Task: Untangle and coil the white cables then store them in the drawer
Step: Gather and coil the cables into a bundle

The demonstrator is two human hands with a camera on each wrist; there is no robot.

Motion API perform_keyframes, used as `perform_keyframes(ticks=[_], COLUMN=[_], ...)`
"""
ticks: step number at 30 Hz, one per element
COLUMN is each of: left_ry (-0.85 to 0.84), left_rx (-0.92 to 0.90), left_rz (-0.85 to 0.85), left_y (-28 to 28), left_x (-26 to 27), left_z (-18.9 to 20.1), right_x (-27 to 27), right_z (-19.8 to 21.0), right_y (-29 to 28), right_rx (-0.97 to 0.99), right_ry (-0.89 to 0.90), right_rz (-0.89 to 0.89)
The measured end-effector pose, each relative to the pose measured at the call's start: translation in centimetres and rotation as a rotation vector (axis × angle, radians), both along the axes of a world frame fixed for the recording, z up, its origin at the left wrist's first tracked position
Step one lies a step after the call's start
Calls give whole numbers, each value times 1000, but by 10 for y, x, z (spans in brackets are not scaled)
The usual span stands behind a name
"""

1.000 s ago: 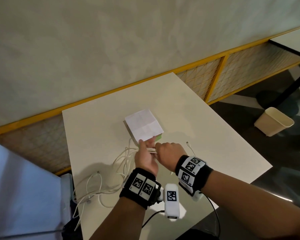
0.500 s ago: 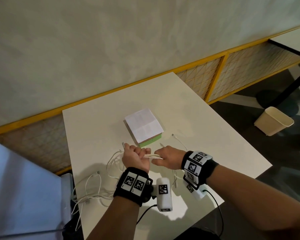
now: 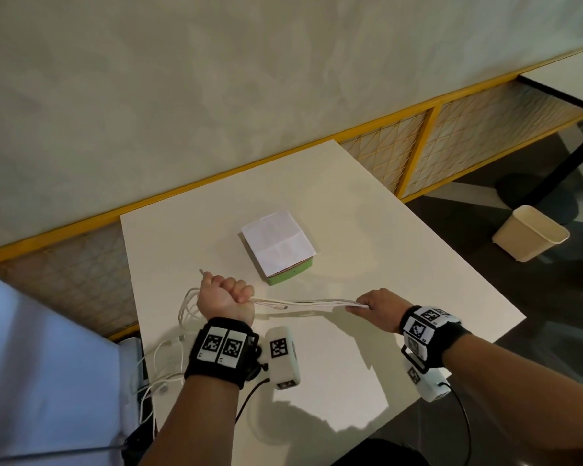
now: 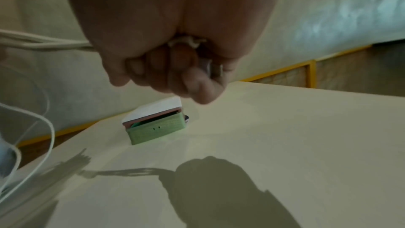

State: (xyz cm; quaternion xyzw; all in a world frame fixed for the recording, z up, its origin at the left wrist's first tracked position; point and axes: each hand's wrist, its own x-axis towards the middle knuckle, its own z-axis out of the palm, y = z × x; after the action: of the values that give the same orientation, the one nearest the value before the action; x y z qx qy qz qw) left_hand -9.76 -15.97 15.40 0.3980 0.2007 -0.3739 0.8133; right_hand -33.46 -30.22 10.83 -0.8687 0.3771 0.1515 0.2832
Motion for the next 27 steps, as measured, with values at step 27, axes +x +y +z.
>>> perform_keyframes(ticks=[27], left_ry=[-15], left_rx=[-66], left_rz=[-62], left_y=[-15], left_x=[-55], left_z=[18], right_x=[103], right_z=[65], right_y=[68], right_rx=[309], right_ry=[-359], right_rz=[93])
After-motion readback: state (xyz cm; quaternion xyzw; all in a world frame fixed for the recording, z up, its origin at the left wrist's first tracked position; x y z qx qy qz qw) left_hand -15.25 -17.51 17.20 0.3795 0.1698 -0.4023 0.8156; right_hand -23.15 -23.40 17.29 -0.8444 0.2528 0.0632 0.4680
